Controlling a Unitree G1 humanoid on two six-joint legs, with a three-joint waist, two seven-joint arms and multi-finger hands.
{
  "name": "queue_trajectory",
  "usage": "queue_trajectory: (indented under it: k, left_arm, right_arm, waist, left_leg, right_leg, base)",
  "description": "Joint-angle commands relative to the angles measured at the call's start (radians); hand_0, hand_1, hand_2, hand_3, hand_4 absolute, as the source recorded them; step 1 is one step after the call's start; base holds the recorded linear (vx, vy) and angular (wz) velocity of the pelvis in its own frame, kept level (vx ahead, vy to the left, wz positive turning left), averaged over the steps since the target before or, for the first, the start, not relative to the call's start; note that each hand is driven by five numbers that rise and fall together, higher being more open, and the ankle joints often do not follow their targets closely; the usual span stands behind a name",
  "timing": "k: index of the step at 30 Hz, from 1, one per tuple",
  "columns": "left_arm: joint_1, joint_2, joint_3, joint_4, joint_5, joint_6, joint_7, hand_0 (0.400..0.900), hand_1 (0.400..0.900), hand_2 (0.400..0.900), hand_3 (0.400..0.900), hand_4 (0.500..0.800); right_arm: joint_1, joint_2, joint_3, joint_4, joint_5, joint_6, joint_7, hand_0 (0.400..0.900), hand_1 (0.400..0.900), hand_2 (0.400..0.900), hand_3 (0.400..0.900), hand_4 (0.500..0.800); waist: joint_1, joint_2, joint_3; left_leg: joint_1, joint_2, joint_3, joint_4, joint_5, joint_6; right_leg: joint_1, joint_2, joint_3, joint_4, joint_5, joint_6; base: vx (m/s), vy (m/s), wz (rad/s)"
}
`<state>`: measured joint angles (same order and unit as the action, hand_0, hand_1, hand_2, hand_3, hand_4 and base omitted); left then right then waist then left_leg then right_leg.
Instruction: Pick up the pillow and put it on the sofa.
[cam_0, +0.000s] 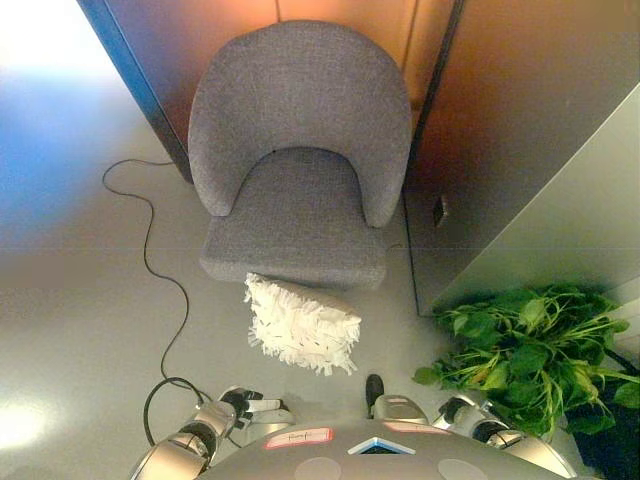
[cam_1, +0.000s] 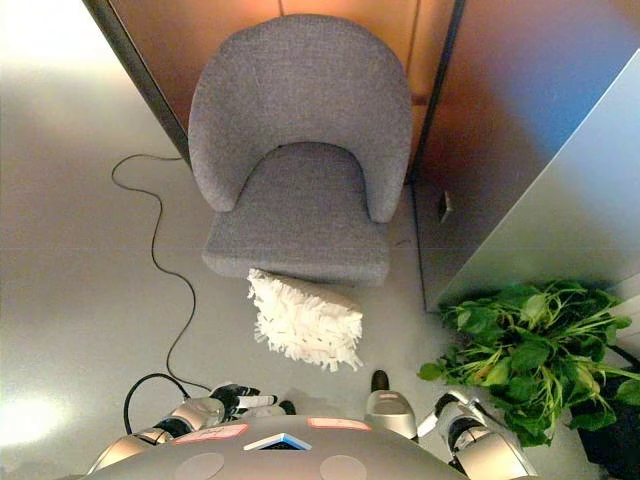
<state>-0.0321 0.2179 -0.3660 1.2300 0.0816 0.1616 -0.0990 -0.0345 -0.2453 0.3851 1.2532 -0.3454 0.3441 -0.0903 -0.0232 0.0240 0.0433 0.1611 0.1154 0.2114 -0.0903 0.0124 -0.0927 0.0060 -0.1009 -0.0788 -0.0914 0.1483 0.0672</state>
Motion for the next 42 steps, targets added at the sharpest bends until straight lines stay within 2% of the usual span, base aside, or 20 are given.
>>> queue_trajectory:
  k: [1,4,8,10,13,19,21,24,30,42]
  left_arm:
    - [-0.067,0.028,0.013,0.056,-0.011,-0.003,0.022,0.900,0.900,0.900,0.900,0.800]
    - [-0.076,0.045,0.015,0.043,-0.079,-0.006,0.049,0.900,0.900,0.900,0.900,0.800]
    - [-0.076,0.072,0.042,0.021,-0.163,0.015,0.068,0.900,0.900,0.900,0.900,0.800]
    - [-0.086,0.092,0.049,0.016,-0.182,0.026,0.055,0.900,0.900,0.900,0.900,0.800]
    - [-0.100,0.122,0.049,0.009,-0.195,0.029,0.028,0.900,0.900,0.900,0.900,0.800]
    - [-0.123,0.162,0.034,-0.027,-0.328,0.043,0.007,0.900,0.900,0.900,0.900,0.800]
    - [-0.125,0.174,0.048,-0.055,-0.386,0.057,0.008,0.900,0.900,0.900,0.900,0.800]
    - [-0.124,0.191,0.059,-0.092,-0.416,0.074,0.015,0.900,0.900,0.900,0.900,0.800]
    - [-0.094,0.215,0.068,-0.148,-0.463,0.102,0.010,0.900,0.900,0.900,0.900,0.800]
    - [-0.065,0.194,0.032,-0.218,-0.545,0.090,0.009,0.900,0.900,0.900,0.900,0.800]
  right_arm:
    - [-0.100,-0.024,0.015,0.037,0.014,0.005,-0.103,0.900,0.900,0.900,0.900,0.800]
    - [-0.131,-0.051,0.010,0.024,0.048,-0.010,-0.124,0.900,0.900,0.900,0.900,0.800]
    - [-0.196,-0.090,0.002,-0.007,0.124,-0.027,-0.154,0.900,0.900,0.900,0.900,0.800]
    - [-0.253,-0.114,0.002,-0.016,0.177,-0.039,-0.185,0.900,0.900,0.900,0.900,0.800]
    - [-0.344,-0.171,-0.010,-0.023,0.231,-0.048,-0.190,0.900,0.900,0.900,0.900,0.800]
    - [-0.504,-0.272,-0.016,-0.034,0.329,-0.065,-0.172,0.900,0.900,0.900,0.900,0.800]
    - [-0.558,-0.314,-0.020,-0.033,0.371,-0.077,-0.153,0.900,0.900,0.900,0.900,0.800]
    - [-0.632,-0.358,-0.026,-0.020,0.425,-0.084,-0.129,0.900,0.900,0.900,0.900,0.800]
    - [-0.772,-0.430,-0.006,-0.003,0.470,-0.092,-0.091,0.900,0.900,0.900,0.900,0.800]
    - [-0.964,-0.471,0.025,0.018,0.519,-0.106,-0.049,0.900,0.900,0.900,0.900,0.800]
  waist:
    - [-0.010,-0.042,0.040]
    - [0.002,-0.044,0.065]
    - [0.028,-0.043,0.105]
    - [0.038,-0.040,0.143]
    - [0.048,-0.031,0.204]
    - [0.065,-0.001,0.320]
    - [0.076,0.014,0.356]
    - [0.093,0.038,0.391]
    - [0.115,0.083,0.423]
    - [0.117,0.155,0.458]
  left_leg:
    - [-0.030,-0.032,-0.070,0.056,-0.099,0.049]
    - [-0.060,-0.031,-0.078,0.078,-0.099,0.050]
    - [-0.136,-0.033,-0.100,0.127,-0.098,0.049]
    - [-0.201,-0.033,-0.111,0.174,-0.094,0.045]
    - [-0.285,-0.035,-0.131,0.232,-0.088,0.043]
    - [-0.457,-0.038,-0.169,0.344,-0.080,0.036]
    - [-0.524,-0.046,-0.186,0.384,-0.080,0.034]
    - [-0.603,-0.062,-0.206,0.431,-0.081,0.036]
    - [-0.711,-0.088,-0.221,0.506,-0.091,0.043]
    - [-0.814,-0.100,-0.194,0.598,-0.116,0.049]
  right_leg:
    - [0.067,-0.056,-0.022,0.017,-0.108,0.088]
    - [0.046,-0.060,-0.024,0.025,-0.104,0.086]
    - [-0.010,-0.069,-0.021,0.041,-0.097,0.080]
    - [-0.061,-0.077,-0.020,0.065,-0.093,0.073]
    - [-0.126,-0.086,-0.022,0.109,-0.093,0.062]
    - [-0.281,-0.105,-0.030,0.230,-0.111,0.041]
    - [-0.346,-0.113,-0.037,0.282,-0.122,0.036]
    - [-0.424,-0.124,-0.047,0.343,-0.136,0.032]
    - [-0.545,-0.148,-0.049,0.440,-0.159,0.026]
    - [-0.672,-0.175,-0.034,0.536,-0.180,0.018]
  base:
    - [0.01,-0.065,0.02]
    - [0.00,-0.102,0.09]
    - [-0.05,-0.121,0.18]
    - [-0.16,-0.127,0.21]
    - [-0.15,-0.094,0.20]
    - [-0.15,-0.074,0.20]
    - [-0.14,-0.061,0.20]
    - [-0.11,-0.054,0.19]
    - [-0.08,0.015,0.09]
    - [-0.06,0.093,0.01]
